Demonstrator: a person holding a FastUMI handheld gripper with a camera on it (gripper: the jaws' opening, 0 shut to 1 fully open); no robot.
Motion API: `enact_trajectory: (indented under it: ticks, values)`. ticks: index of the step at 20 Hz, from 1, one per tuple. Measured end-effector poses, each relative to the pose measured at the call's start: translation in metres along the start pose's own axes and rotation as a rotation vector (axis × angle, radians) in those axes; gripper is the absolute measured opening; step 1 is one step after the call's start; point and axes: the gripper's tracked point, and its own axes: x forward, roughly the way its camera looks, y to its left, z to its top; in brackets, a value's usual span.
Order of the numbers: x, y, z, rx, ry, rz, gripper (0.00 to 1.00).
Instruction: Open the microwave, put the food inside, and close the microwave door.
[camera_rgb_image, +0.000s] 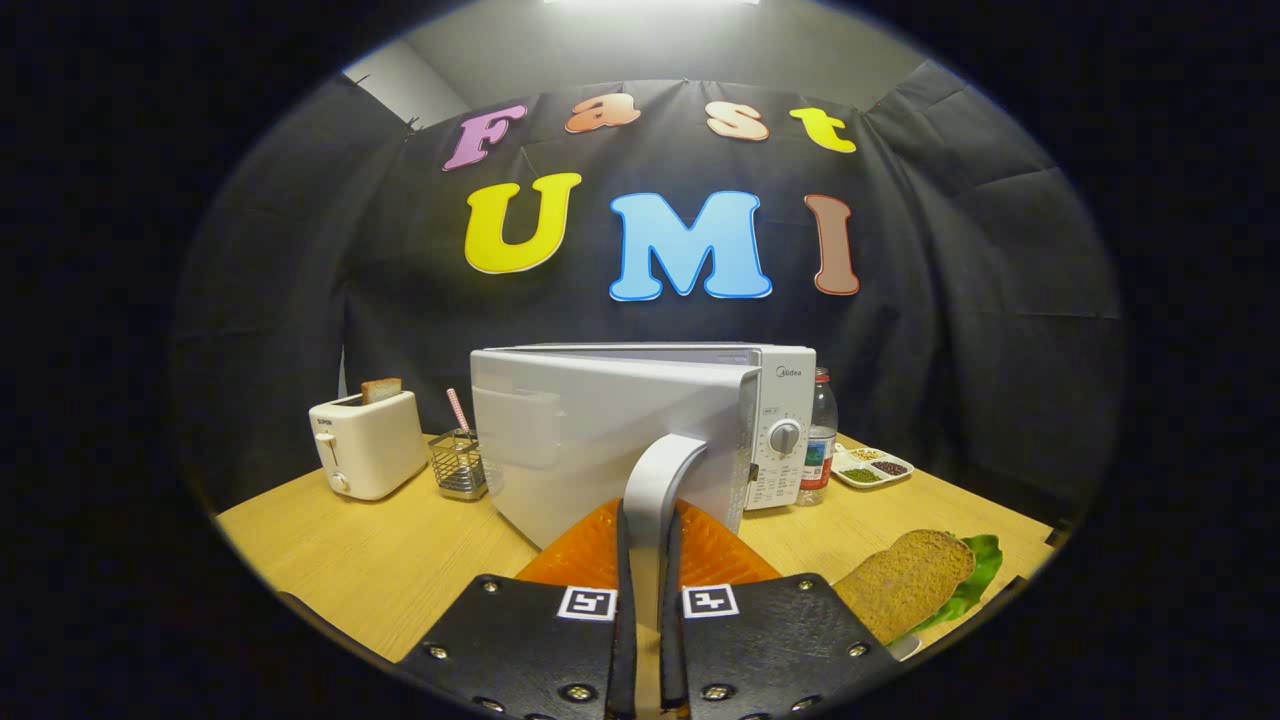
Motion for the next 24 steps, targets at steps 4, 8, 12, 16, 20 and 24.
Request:
enact_trajectory:
  ticks: [4,8,12,16,20,24]
  values:
    - [-0.027,0.045,-0.002,0.005,-0.035,0.019,0.1]
    - [-0.046,0.091,-0.004,-0.031,-0.078,0.043,0.09]
    - [-0.057,0.139,-0.007,-0.052,-0.079,0.055,0.1]
    - [-0.064,0.189,-0.008,-0.075,-0.085,0.054,0.1]
    - [-0.07,0.211,-0.014,-0.069,-0.067,0.003,0.12]
    - [-0.091,0.24,-0.023,-0.124,-0.088,0.111,0.15]
